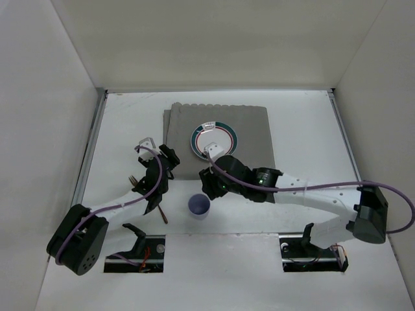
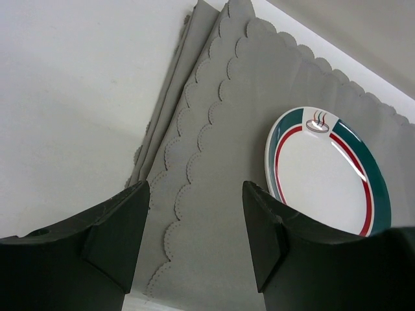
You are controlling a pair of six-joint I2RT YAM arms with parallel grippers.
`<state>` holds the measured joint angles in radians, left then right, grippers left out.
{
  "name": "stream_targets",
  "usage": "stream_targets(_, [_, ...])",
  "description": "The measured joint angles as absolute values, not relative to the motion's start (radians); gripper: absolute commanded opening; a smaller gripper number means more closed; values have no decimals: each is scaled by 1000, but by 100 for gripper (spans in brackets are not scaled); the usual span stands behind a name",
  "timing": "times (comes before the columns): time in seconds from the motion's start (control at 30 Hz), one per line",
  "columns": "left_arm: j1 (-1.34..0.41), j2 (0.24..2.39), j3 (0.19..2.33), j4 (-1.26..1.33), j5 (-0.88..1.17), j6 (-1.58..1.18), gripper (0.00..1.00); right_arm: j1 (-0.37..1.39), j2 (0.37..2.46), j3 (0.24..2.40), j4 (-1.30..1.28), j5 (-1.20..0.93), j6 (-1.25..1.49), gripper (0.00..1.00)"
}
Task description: Set the dinner table for one person
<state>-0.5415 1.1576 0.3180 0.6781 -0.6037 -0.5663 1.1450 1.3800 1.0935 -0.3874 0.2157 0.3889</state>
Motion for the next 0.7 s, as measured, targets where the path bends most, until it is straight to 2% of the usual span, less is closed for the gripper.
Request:
stream_targets(0.2, [-541,1156,318,678,-603,-566,57,1180,1477,1105,-424,210,361,54])
stream_targets(0.27, [-541,1156,318,678,-603,-567,57,1185,1501,1105,-426,203,361,44])
stream_targets(0.37, [-541,1156,318,678,-603,-567,57,1186,1536,1105,-426,196,361,19])
stream_targets(0.4, [-542,1156,318,678,-603,-567,57,1186,1548,1105,-425,195,362,13])
stream_targets(0.6, [-537,1156,318,678,-603,-567,57,1166,1553,1124,-416,191,370,11])
stream_targets(0.7, [-537,1156,318,678,-603,-567,57,1064,1510,1140,-384,175,371,12])
